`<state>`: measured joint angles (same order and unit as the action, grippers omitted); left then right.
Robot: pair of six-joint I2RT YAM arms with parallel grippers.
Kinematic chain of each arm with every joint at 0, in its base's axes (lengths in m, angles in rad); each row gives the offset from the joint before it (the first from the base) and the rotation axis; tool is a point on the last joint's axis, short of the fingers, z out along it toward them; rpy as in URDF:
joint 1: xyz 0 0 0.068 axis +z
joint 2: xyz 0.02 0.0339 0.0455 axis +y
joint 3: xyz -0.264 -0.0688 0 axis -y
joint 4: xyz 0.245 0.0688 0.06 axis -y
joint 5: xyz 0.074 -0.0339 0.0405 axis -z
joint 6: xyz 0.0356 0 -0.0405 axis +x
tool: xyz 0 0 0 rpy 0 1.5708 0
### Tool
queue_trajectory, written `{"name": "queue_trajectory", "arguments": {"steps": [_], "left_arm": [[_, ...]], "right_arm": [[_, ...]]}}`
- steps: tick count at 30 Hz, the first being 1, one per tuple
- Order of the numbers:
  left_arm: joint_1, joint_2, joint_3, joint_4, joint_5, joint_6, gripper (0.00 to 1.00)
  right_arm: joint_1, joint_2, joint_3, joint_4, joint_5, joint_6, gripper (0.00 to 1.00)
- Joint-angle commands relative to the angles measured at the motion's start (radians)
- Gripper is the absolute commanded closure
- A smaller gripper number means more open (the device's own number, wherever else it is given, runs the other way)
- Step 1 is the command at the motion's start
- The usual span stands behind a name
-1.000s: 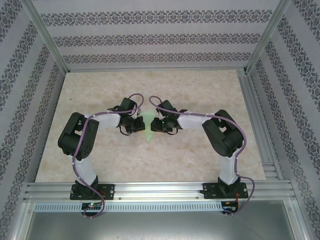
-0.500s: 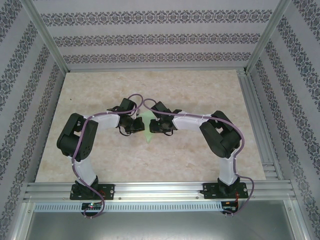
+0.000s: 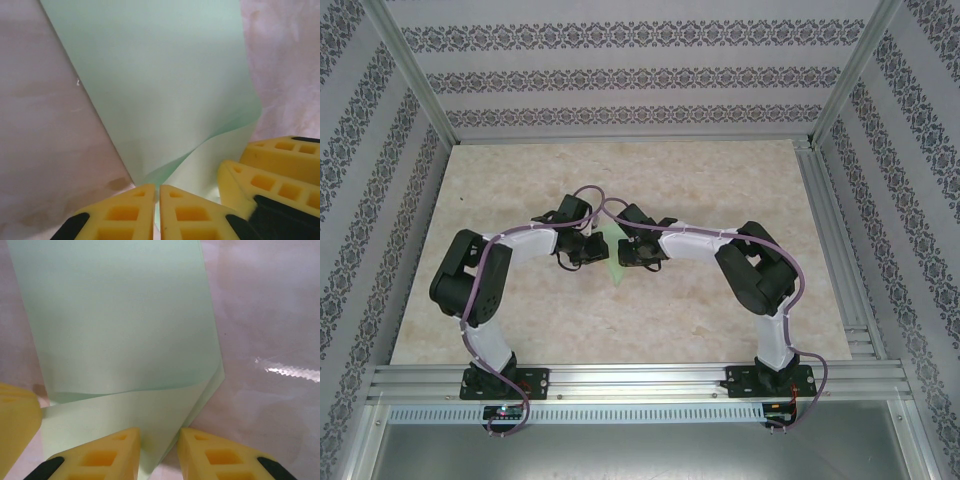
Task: Fold a paper plane with a square sheet of paper (pick it up from the middle)
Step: Third fold the triangle at the center of the table.
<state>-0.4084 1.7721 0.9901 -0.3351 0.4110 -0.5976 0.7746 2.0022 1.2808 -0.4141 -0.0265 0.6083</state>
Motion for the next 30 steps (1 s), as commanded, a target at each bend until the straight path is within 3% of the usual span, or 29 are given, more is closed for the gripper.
{"name": "queue_trajectory", "arguments": {"steps": [1,12,30], "left_arm": [[-0.011,-0.056,-0.016,0.012,0.026,-0.013,0.88],[-0.026,-0.062,-0.05,0.084,0.121,-0.047,0.87],[-0.03,0.014,-0.051,0.112,0.071,-0.072,0.91]], "right_arm": [[0.01,0.064,-0.01,-0.092,0.051,0.027,0.72],[0.014,0.088,0.009,-0.133,0.077,0.062,0.71],[0.017,0.088,0.005,-0.121,0.062,0.07,0.72]]}}
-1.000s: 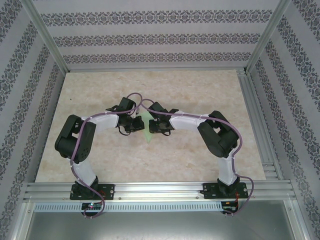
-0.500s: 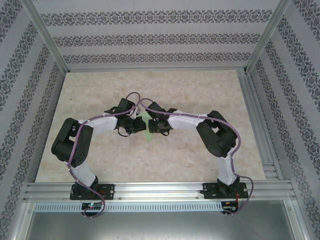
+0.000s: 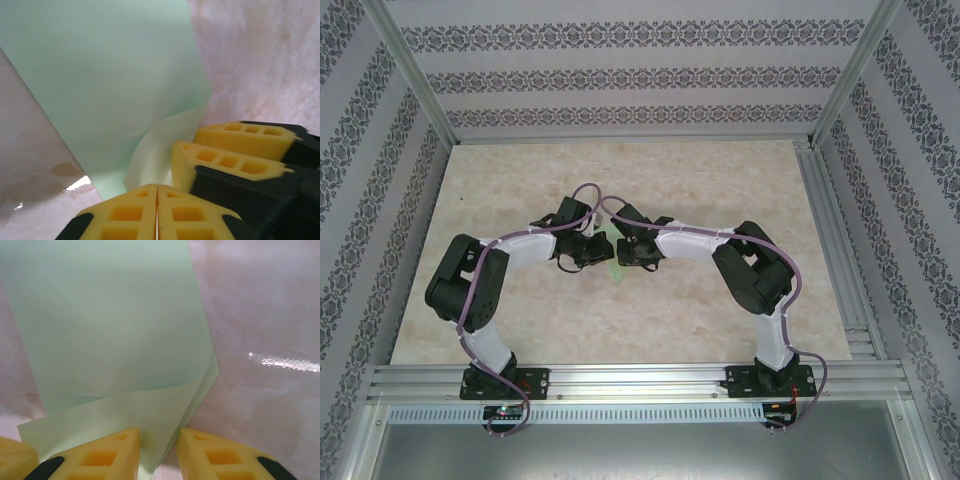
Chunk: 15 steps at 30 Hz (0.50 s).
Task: Fold a paper plane with a square sheet of paper (pick it up from the middle)
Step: Third fold the triangle at the center of the table.
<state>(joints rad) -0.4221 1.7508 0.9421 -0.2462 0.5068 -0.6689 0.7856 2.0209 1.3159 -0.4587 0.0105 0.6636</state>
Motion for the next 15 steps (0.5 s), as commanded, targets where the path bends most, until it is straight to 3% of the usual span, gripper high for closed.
{"name": "queue_trajectory", "arguments": {"steps": [1,15], "left_arm": [[-0.016,0.043,-0.003,0.022,-0.029,0.0,0.91],[-0.016,0.082,0.016,-0.033,-0.105,0.045,0.91]], "right_arm": [[0.006,0.07,-0.03,-0.075,0.023,0.016,0.72],[0.005,0.063,-0.04,-0.06,0.009,0.024,0.71]]}}
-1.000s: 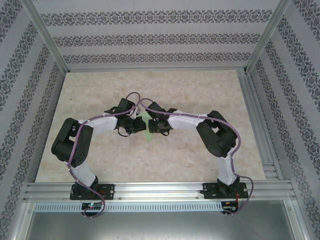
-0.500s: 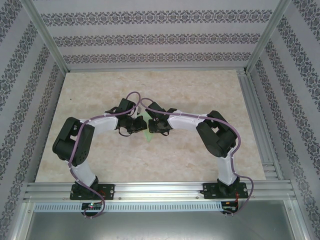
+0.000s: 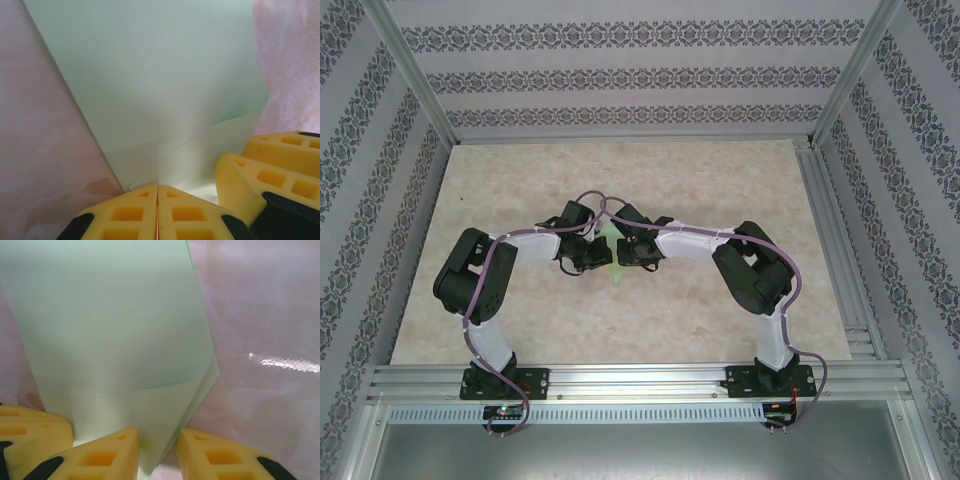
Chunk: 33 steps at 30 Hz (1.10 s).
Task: Fold a paper plane with a square sheet of paper (pick it up from the middle)
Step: Third fold the triangle at the center of the table.
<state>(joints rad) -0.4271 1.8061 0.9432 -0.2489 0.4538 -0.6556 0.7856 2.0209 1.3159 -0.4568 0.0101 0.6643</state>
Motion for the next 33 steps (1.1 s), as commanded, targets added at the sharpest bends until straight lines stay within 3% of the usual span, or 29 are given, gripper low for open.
{"name": "queue_trajectory", "arguments": {"steps": [1,7,10,13,17,20,28,33], "left_arm": [[-0.011,0.028,0.016,-0.033,-0.057,0.033,0.91],[-0.01,0.029,0.014,-0.06,-0.087,0.044,0.92],[-0.01,0.031,0.01,-0.067,-0.096,0.046,0.92],[-0.011,0.034,0.002,-0.064,-0.101,0.043,0.92],[-0.011,0.036,0.0,-0.058,-0.093,0.042,0.92],[-0.01,0.041,0.002,-0.055,-0.084,0.044,0.92],[-0.011,0.049,0.005,-0.049,-0.075,0.044,0.92],[-0.011,0.052,0.007,-0.05,-0.075,0.042,0.92]], "right_arm": [[0.004,0.062,-0.041,-0.06,0.009,0.023,0.72],[-0.015,-0.001,-0.068,0.006,-0.044,0.011,0.7],[-0.048,-0.093,-0.121,0.136,-0.14,0.012,0.66],[-0.092,-0.188,-0.219,0.317,-0.258,0.064,0.56],[-0.102,-0.276,-0.316,0.449,-0.334,0.086,0.54],[-0.085,-0.294,-0.348,0.469,-0.37,0.099,0.58],[-0.024,-0.214,-0.334,0.463,-0.42,0.099,0.85],[-0.013,-0.171,-0.339,0.477,-0.453,0.098,0.9]]}}
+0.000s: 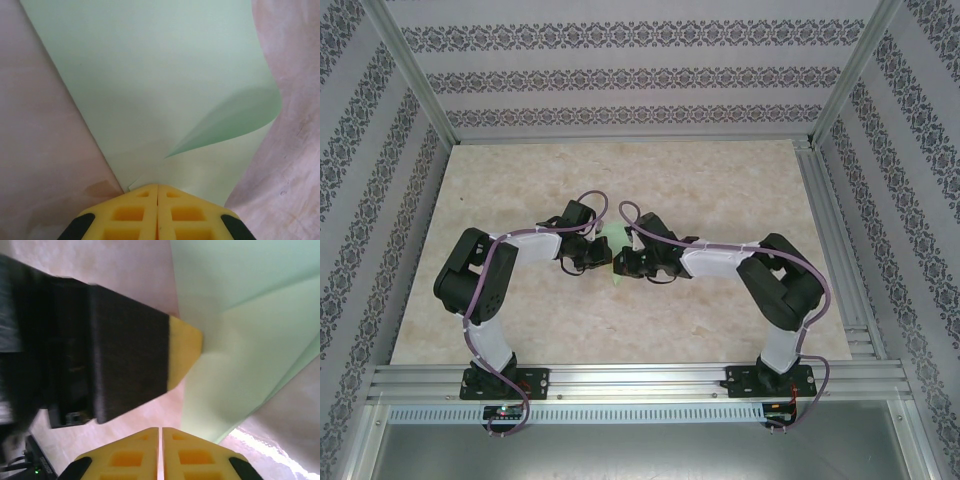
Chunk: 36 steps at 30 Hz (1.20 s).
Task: Fold a paper plane with a square sheet of paper (pick it up from the middle)
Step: Third fold the triangle at the center of the table.
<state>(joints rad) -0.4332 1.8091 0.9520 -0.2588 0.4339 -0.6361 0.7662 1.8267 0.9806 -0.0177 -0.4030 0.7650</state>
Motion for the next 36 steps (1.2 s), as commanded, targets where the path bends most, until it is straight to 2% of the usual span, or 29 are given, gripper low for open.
{"name": "queue_trajectory", "arguments": {"steps": [1,13,19,28,33,36], "left_arm": [[-0.005,0.05,-0.002,-0.039,-0.054,0.023,0.92],[-0.006,0.049,0.002,-0.042,-0.052,0.021,0.92],[-0.006,0.05,0.004,-0.044,-0.057,0.02,0.92],[-0.006,0.052,0.004,-0.046,-0.061,0.021,0.92],[-0.007,0.051,0.004,-0.045,-0.059,0.021,0.92],[-0.006,0.052,0.001,-0.042,-0.059,0.019,0.92]], "right_arm": [[0.007,0.031,-0.005,0.038,-0.048,-0.006,0.9],[0.012,0.111,0.008,0.021,-0.083,-0.023,0.9],[0.014,0.111,0.014,-0.016,-0.059,-0.038,0.9],[0.029,0.055,-0.024,0.058,-0.106,-0.038,0.89],[0.032,0.076,-0.021,0.029,-0.101,-0.037,0.89],[0.032,0.1,-0.003,-0.043,-0.053,-0.051,0.89]]}}
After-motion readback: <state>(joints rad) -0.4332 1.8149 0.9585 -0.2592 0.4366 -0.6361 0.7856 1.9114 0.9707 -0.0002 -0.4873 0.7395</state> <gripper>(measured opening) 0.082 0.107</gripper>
